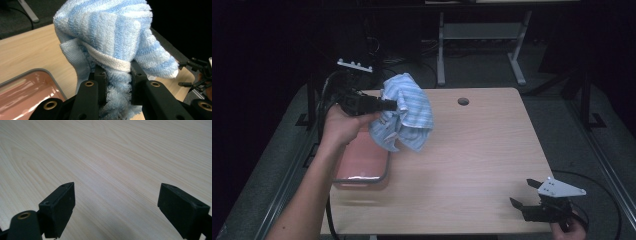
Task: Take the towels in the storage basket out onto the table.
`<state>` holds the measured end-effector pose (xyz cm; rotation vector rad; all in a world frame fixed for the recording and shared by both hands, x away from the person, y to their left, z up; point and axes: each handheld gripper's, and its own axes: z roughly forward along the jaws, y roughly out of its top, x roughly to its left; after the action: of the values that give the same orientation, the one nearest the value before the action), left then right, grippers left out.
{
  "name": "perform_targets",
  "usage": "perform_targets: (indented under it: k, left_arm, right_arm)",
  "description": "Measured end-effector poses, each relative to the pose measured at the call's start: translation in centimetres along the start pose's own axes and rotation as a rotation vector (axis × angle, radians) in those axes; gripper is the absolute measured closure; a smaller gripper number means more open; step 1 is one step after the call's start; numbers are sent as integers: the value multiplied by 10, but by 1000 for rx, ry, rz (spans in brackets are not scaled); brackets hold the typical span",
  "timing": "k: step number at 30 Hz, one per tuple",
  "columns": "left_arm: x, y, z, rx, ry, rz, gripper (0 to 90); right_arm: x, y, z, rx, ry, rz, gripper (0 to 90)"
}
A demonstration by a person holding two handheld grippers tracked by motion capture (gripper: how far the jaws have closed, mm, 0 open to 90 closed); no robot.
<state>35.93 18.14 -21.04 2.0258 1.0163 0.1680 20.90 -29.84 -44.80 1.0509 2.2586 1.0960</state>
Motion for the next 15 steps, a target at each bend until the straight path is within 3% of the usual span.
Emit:
perform_targets:
  k: [15]
  left_arm:
    - [-15, 3, 41, 43, -52, 23, 734]
  right_arm:
    - [0, 1, -1, -3, -3, -4, 139]
